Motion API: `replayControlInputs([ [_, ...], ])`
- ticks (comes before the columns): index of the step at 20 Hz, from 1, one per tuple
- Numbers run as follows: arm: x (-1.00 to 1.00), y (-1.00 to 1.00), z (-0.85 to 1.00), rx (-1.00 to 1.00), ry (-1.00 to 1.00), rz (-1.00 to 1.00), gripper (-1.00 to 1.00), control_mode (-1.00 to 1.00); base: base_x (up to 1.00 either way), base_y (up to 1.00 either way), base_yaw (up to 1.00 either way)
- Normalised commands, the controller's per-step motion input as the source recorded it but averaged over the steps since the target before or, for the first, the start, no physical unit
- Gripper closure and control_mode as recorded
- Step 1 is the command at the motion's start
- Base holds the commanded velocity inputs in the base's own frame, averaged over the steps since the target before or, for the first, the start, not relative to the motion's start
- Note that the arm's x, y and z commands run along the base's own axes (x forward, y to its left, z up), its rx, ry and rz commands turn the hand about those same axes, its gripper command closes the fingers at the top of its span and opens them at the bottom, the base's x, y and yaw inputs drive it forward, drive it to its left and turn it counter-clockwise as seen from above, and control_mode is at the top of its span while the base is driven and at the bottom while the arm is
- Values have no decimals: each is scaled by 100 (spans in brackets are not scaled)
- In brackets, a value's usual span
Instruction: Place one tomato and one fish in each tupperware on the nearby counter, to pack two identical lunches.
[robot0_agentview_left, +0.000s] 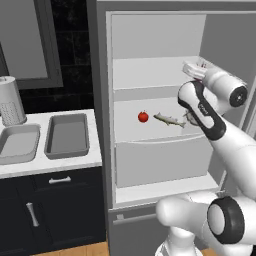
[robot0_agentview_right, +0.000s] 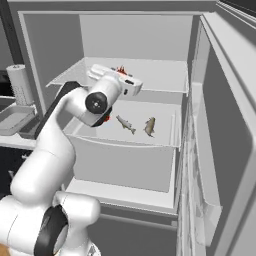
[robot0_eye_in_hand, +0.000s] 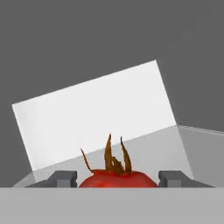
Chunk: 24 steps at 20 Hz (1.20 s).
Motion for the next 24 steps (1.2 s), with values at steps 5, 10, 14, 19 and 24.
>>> replayControlInputs([
  [5, -100, 7, 73, 13, 59, 0, 100, -100, 0, 0, 0],
  [10, -100, 39, -39, 2, 76, 0, 100, -100, 0, 0, 0],
  [14, -100, 25, -100, -1, 37, -1, 100, -100, 0, 0, 0],
  [19, -29, -13, -53, 0, -16, 7, 100, -100, 0, 0, 0],
  [24, -8, -15, -23, 0, -33, 8, 100, -100, 0, 0, 0],
])
